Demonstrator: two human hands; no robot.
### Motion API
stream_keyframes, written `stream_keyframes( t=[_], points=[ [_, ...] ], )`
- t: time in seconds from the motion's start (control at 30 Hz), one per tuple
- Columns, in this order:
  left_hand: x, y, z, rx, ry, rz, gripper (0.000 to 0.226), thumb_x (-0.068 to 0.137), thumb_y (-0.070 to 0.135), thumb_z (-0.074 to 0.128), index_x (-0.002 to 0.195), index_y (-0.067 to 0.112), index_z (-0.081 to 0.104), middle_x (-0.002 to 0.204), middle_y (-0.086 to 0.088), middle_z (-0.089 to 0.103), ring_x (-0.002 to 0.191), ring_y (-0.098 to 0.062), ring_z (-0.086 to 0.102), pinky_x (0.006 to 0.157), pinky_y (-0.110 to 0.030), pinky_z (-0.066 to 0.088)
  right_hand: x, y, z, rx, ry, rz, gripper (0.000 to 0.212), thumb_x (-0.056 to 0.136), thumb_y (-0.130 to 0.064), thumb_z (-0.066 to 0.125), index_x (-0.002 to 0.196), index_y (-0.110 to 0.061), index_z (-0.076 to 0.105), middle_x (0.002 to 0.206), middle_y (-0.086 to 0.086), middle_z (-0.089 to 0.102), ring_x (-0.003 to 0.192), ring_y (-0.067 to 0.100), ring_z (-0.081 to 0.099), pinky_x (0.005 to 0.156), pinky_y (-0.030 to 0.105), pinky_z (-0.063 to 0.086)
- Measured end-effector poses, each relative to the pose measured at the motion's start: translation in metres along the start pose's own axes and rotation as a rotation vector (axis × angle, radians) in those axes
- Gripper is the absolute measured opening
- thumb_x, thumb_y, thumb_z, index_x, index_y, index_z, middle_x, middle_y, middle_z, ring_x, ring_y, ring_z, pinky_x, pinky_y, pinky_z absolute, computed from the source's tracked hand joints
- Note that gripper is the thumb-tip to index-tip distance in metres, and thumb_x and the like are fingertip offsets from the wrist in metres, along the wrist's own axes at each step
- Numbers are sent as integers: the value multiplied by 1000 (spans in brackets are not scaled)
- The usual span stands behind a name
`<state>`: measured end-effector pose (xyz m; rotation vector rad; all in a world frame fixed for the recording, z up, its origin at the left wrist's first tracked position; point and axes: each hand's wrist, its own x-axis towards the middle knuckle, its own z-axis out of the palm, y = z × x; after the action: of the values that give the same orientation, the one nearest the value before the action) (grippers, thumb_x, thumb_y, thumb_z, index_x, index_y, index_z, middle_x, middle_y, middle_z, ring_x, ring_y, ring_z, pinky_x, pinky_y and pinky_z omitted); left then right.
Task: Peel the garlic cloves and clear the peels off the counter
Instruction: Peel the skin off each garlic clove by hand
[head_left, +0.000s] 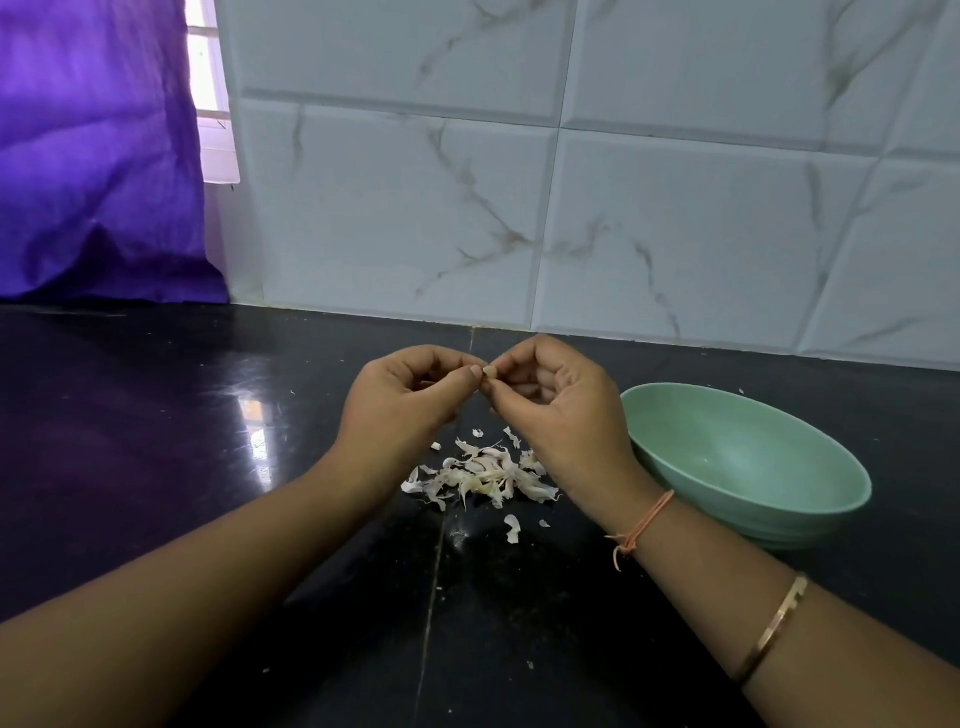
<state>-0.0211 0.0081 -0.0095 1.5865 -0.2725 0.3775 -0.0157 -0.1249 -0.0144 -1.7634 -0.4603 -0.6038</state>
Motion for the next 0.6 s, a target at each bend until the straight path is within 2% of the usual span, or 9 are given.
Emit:
stream_keyframes(
  t=[0.17,0.27,0.47,0.6],
  points=[
    [0,1,-1,26,0,11,11,81,16,68,71,22,72,89,-24,68,72,-15,55,71,-32,48,1,1,-2,-62,7,-42,15,79,-2,69,76,-16,67,76,-6,70,68,1,65,71,18,54],
    [0,2,-1,55,3,28,9,79,17,70,72,22,73,86,-21,70,71,-15,57,71,-35,49,1,2,-2,-99,27,-71,13,79,0,68,76,-12,67,76,-9,69,70,3,66,72,20,56],
    [0,1,-1,89,4,65,6,78,17,71,74,21,73,80,-14,72,70,-13,58,72,-39,53,0,2,-3,-174,43,-128,8,80,-1,68,77,-8,69,74,-9,68,72,3,67,68,15,55],
    [1,1,-2,103,-8,80,8,77,16,72,73,22,73,71,5,73,61,2,60,64,-21,51,0,2,-2,-229,54,-164,8,79,-1,69,76,-9,70,75,-11,67,73,1,66,66,14,54]
  ],
)
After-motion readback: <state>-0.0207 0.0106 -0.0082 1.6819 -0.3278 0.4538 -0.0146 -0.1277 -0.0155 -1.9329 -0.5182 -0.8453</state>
